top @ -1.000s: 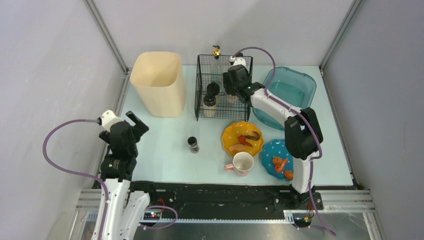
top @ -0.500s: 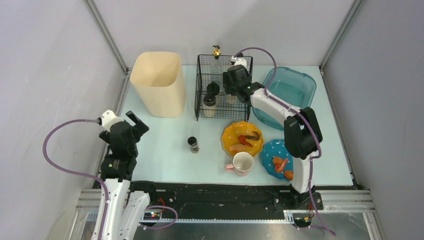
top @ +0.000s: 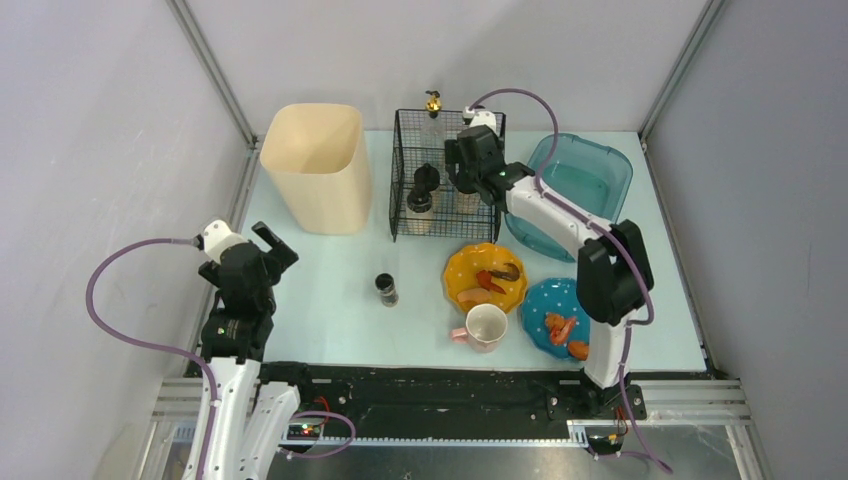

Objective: Clear the kitchen counter

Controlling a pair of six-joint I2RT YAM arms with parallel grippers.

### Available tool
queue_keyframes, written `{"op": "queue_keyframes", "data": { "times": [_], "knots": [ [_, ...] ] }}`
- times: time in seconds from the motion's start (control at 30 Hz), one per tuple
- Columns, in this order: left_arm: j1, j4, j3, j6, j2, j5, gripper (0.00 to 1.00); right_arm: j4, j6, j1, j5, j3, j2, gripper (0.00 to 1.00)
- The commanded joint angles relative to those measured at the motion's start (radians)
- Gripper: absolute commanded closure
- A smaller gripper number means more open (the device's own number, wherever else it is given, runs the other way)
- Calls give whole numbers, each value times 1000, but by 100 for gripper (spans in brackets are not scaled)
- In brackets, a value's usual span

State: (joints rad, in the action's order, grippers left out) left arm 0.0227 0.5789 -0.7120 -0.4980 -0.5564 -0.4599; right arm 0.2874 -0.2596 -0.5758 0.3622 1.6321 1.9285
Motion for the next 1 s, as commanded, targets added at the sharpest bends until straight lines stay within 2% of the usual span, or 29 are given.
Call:
{"op": "queue_keyframes", "data": {
  "times": [0.0,0.13,0.27,0.5,0.73,0.97],
  "knots": [
    [-13,-18,-4,-13,0,5,2,-47,48,-45,67,-11,-177,16],
    [-13,-19,-5,-12,-4,14,2,-76,104,-99,114,-55,-268,14],
    [-15,-18,-9,-11,-20,31,2,-41,164,-144,23,-80,-338,11],
    [-20,-18,-21,15,-78,123,2,36,186,-273,-21,-135,-419,10],
    [-20,-19,-33,52,-131,254,2,111,124,-391,-140,-147,-392,10],
    [-20,-17,-31,57,-137,265,2,124,92,-495,-174,-150,-292,10]
  ]
}}
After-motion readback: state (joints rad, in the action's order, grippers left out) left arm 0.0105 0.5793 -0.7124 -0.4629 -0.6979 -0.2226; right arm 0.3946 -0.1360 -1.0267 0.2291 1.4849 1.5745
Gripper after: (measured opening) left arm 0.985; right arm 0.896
